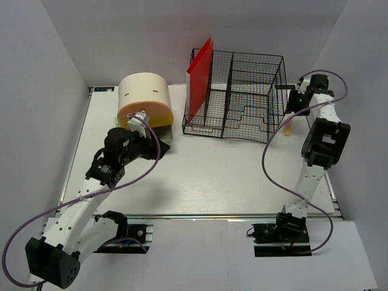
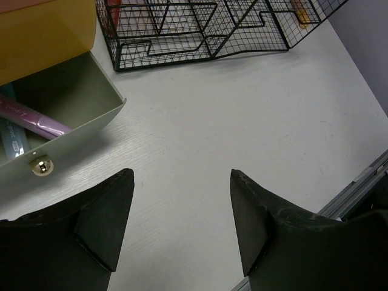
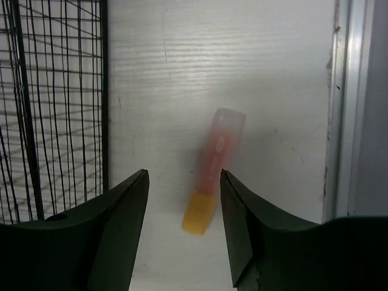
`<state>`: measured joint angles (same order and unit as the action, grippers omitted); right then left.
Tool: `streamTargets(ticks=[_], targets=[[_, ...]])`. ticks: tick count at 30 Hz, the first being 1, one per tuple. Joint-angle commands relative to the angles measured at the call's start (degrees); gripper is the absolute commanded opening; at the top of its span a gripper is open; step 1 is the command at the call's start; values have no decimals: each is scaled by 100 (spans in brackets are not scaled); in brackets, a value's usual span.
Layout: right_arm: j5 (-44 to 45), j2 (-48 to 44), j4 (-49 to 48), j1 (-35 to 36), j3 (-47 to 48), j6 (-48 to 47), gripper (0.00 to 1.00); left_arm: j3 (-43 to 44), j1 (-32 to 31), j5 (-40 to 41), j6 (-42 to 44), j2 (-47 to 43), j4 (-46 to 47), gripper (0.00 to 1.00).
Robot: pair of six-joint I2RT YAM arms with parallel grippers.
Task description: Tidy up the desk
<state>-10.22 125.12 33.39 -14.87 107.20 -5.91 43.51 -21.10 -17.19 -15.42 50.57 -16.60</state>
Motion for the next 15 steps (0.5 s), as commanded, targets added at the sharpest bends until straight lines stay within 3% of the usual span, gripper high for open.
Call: streamTargets(ticks=[1,8,15], targets=[[431,406,230,212,591,64,57,-70,18,128,92,-21,-27,75],[767,645,186,187,706,196,56,-53,18,146,109,76,-63,75],[916,-57,-552,239,-488,73,56,-62,18,199,109,94,-80,75]])
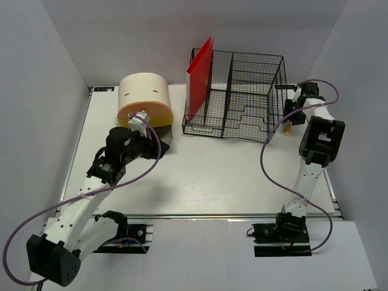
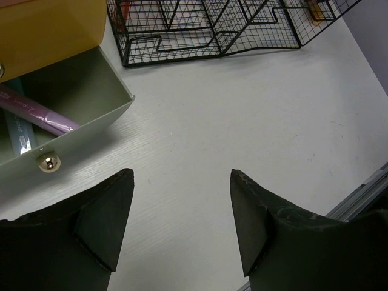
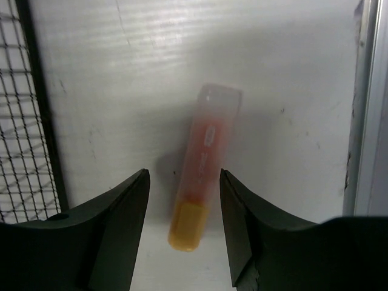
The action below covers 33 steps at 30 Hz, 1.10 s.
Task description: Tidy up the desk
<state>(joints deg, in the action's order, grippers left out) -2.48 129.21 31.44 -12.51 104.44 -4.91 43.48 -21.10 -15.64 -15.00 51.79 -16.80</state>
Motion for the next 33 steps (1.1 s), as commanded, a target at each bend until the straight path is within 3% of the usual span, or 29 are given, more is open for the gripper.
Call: streamTargets(ticks=[1,13,21,24,27,33], targets=[[186,-493,-384,-14,-318,-37,56,-59,18,35,68,-29,-52,74],[722,-36,-358,21,-206,-89,56,-68,18,96,59,-64,-60,75],[477,43,-340,-93,-433,-10,52,-68,18,114,68,-73,-61,75],[380,87,-305,-146,-442,16,44,-51,18,157,68,-81,-69,75],[327,114,-279,-198,-477,16,24,-68,18,219,68,-116,-78,75],[73,-264,-235,-374,-548,7,2,-86,18,289,77,-143,-69,75]])
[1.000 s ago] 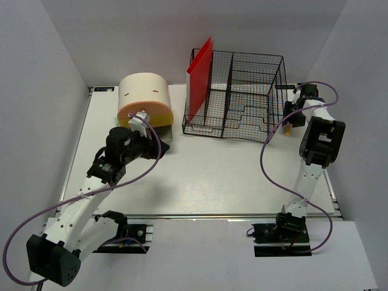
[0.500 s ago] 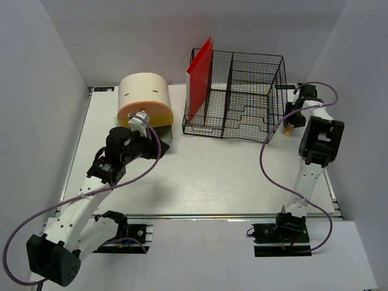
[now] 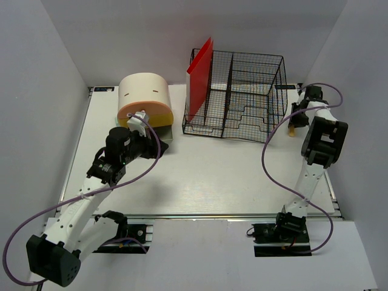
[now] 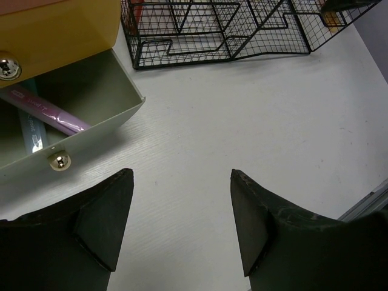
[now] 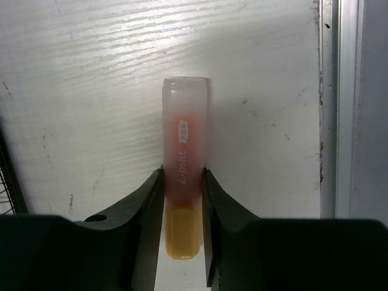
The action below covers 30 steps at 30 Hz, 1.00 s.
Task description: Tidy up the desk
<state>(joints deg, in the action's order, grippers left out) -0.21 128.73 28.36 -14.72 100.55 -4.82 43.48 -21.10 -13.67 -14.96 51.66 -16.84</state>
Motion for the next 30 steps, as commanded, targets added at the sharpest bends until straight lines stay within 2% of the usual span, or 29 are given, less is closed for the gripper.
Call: streamTargets(ticks=[1,3,8,9,13,15,17,18,21,24,27,30], targets=[[-199,-477,65,-215,-194,-28,0,-103,18,93,72,-165,-4,75],[-313,-830,-5,-268,-429,-212,0,-165,18,75,72,-226,49,75],[-752,-2587,73,-417,-1352,-844,0,-218,18,180,72,-428,137,75],[-840,-3216,91,-444,-1580,-1054,0,-244,18,242,72,-463,146,75],[-1147,-4784,213,-567,-2906,-1591,0,-314,18,382,72,-692,234,75],[-1314,-5607,354,-620,-3190,-1802,0,-367,18,505,64,-894,304,75],[-1630,-6181,486,-620,-3506,-2145,0,-419,18,620,55,-1043,357,75],[-1788,-6750,495,-620,-3586,-2276,0,-455,-34,690,55,-1192,418,75],[-2771,-7543,749,-585,-3640,-2926,0,-560,-86,980,37,-1482,497,75],[-4656,-7538,1311,-506,-3376,-3586,0,-631,-87,1261,-7,-1650,524,75],[-5758,-7127,1654,-278,-3200,-3886,0,-648,-87,1744,-59,-1729,463,75],[-5991,-6879,1594,554,-3217,-3878,0,-692,-87,2122,-103,-1791,427,75]])
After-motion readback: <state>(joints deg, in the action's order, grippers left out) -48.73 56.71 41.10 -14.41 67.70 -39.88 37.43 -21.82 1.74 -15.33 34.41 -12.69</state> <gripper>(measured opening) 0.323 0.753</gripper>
